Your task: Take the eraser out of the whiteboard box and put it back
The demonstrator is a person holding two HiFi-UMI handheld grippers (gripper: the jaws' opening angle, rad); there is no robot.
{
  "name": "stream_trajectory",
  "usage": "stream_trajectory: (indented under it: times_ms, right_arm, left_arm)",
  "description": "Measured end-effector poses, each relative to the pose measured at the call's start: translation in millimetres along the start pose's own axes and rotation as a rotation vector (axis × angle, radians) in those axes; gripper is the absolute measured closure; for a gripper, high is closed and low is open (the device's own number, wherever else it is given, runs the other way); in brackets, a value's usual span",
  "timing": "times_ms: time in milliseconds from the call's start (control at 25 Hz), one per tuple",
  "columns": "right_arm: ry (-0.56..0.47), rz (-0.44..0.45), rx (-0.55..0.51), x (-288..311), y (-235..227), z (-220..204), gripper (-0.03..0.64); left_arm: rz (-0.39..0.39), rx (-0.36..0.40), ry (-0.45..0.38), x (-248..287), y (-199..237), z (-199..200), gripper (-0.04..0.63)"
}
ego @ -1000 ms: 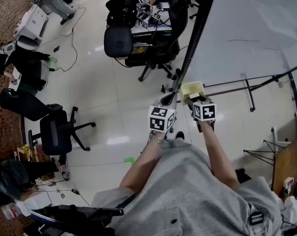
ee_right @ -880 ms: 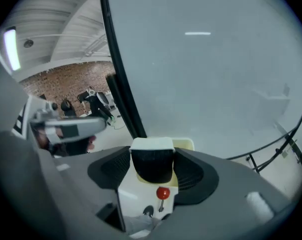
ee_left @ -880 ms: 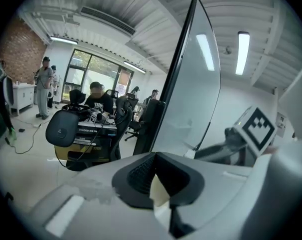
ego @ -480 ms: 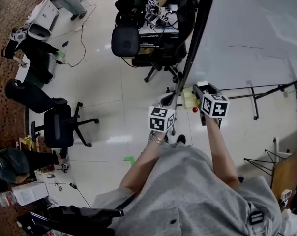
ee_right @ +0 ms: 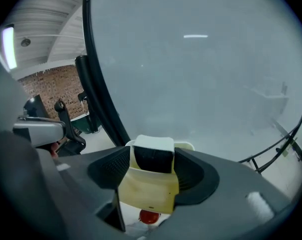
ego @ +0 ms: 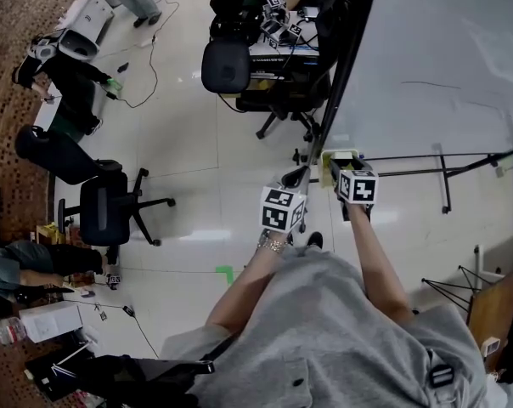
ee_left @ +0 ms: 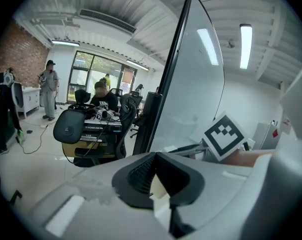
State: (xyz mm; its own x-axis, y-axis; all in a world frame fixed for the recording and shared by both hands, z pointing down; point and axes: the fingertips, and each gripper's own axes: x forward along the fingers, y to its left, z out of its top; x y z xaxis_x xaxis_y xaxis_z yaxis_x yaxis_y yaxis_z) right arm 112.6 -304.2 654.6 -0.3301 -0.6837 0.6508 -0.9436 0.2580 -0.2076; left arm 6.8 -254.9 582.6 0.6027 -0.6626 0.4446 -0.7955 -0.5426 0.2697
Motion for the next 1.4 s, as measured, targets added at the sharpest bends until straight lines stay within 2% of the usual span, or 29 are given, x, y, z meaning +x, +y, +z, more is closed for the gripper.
stream_trajectory:
  times_ms: [280, 440, 600, 640, 720, 800, 920, 1120, 1240, 1400]
  right_arm:
    - [-0.004, 0.029, -0.01, -11.4, 3.2, -0.3, 0.321]
    - [-0.083, 0.016, -0.003, -36.1, 1.5, 12.6, 0.321]
    - [-0.133, 0.014, 0.041, -60.9, 13.5, -1.5, 0.336]
    - [-0.137, 0.026, 0.047, -64.0, 18.8, -8.5, 0.378]
    - [-0.147, 0.058, 0.044, -68.9, 27.5, -18.4, 0.614]
    - [-0.149, 0.085, 0.044, -73.0, 36.1, -25.0, 0.614]
    - [-0.139, 0.079, 0.043, -83.3, 51.8, -38.5, 0.614]
    - [-0.094, 0.076, -0.019, -103.3, 95.7, -60.8, 0.614]
    - [-0.06, 0.119, -0.033, -119.4, 133.2, -85.2, 0.614]
    - [0.014, 0.181, -0.028, -131.9, 173.1, -123.3, 0.614]
  left_arm:
    - [0.002, -0.001, 0.01, 3.9, -6.9, -3.4, 0.592]
    - [0.016, 0.001, 0.03, 10.1, -17.1, -11.6, 0.592]
    - [0.048, -0.008, 0.081, 4.0, -22.6, -42.8, 0.591]
    - [0.05, -0.009, 0.09, 0.9, -24.7, -49.2, 0.591]
    - [0.049, -0.005, 0.094, -5.5, -31.1, -55.4, 0.591]
    - [0.047, 0.005, 0.085, -14.1, -36.1, -57.2, 0.591]
    - [0.044, 0.018, 0.08, -31.7, -37.7, -64.3, 0.592]
    - [0.062, 0.014, 0.052, -71.7, -37.6, -70.0, 0.591]
    - [0.073, -0.007, 0.06, -101.0, -38.1, -88.5, 0.591]
    - [0.039, -0.024, 0.099, -121.8, -44.2, -115.6, 0.591]
